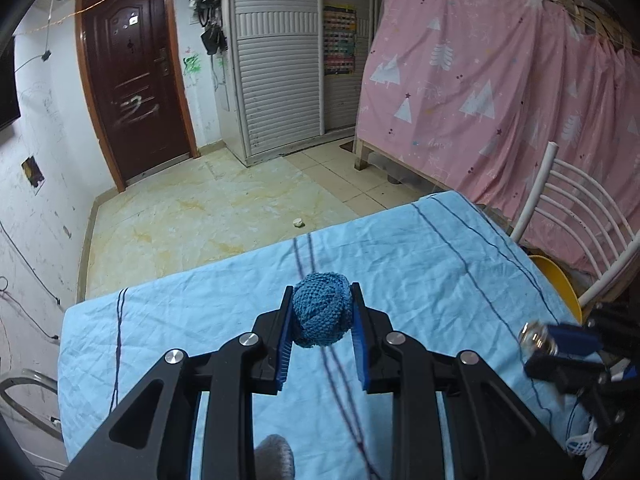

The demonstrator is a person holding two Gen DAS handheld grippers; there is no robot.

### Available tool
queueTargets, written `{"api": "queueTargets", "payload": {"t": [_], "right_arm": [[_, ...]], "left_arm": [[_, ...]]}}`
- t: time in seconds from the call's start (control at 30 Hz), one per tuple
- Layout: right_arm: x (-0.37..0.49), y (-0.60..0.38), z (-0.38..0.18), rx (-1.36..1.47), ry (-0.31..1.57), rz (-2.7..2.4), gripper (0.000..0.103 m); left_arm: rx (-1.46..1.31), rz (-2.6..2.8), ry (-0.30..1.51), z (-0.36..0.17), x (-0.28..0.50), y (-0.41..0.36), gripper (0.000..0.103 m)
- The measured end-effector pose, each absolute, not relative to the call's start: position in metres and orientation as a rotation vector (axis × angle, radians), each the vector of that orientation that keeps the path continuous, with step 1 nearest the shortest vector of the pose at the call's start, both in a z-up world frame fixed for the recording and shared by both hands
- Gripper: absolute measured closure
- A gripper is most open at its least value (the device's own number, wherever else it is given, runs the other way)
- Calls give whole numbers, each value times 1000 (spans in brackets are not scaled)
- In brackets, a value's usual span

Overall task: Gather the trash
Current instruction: 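Grasp the small ointment tube with the right tool while the left holds the yarn ball, then carry the yarn ball and ointment tube to the yellow bucket and release both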

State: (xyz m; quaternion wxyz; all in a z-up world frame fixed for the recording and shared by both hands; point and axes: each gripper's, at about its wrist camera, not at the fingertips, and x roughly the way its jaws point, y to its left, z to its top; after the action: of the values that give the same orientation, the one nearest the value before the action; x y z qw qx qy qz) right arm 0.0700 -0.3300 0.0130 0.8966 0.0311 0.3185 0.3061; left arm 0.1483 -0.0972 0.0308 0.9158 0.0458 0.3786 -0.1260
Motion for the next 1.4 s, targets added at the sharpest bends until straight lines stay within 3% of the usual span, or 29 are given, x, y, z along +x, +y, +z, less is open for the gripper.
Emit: {"api": "queueTargets", "payload": {"t": [0.63,1.4], "right_arm": [[58,-495,31,310,481,354,84],[59,-617,-4,373,435,61,84]], "left_arm": [[150,-446,789,35,145,-241,86],[222,-759,844,9,130,-423,86]]}}
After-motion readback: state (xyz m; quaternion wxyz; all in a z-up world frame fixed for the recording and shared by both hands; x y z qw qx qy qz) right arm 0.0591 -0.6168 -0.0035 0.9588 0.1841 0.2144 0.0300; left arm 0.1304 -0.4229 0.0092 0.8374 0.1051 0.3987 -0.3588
